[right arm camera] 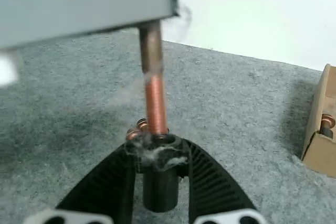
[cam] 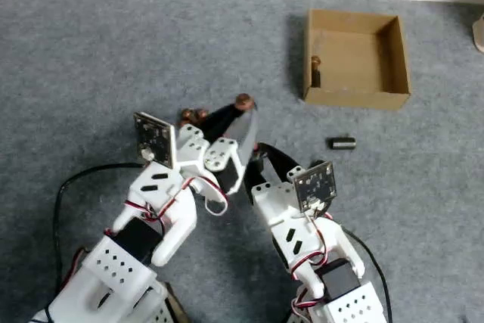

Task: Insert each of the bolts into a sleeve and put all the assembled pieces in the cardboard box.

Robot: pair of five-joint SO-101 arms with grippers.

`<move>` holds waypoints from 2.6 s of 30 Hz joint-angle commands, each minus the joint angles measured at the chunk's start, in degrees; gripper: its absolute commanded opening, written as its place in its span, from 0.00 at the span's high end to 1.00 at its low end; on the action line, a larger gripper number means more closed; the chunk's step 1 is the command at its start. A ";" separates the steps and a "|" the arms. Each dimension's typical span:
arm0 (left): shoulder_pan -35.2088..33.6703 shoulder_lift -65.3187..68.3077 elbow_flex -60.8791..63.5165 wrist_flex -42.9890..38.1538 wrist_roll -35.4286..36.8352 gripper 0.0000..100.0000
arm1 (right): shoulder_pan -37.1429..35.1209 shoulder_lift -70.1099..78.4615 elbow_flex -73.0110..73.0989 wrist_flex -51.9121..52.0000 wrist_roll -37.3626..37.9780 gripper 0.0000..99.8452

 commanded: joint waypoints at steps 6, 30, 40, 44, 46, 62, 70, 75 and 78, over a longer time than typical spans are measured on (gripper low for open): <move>-0.84 -1.45 -1.54 -1.41 -0.70 0.99 | -0.84 -1.01 8.92 -4.44 -0.62 1.00; 1.01 -2.15 14.20 3.96 -0.79 0.70 | -0.48 -1.01 8.92 -6.46 -0.70 1.00; 1.01 -2.15 12.88 19.34 -0.44 0.46 | 9.27 -0.66 8.92 -6.29 -6.95 1.00; 1.01 -2.15 6.99 29.54 -0.44 0.46 | 11.12 -0.40 8.92 -6.29 -6.77 1.00; 0.92 -2.15 5.49 34.02 -0.44 0.46 | 12.35 -0.40 8.92 -6.29 -6.77 1.00; -20.18 -2.07 7.96 38.86 -0.53 0.46 | 16.22 -0.13 -3.65 5.23 -6.68 1.00; -20.35 -2.07 9.80 38.68 -0.79 0.46 | 17.27 -0.13 -4.53 5.41 -3.08 1.00; -20.35 -2.07 9.89 38.68 -0.79 0.46 | 20.62 6.73 -7.08 5.32 -3.34 1.00; -20.35 -2.07 9.98 38.68 -0.79 0.46 | 23.08 17.36 -13.23 5.23 -3.43 1.00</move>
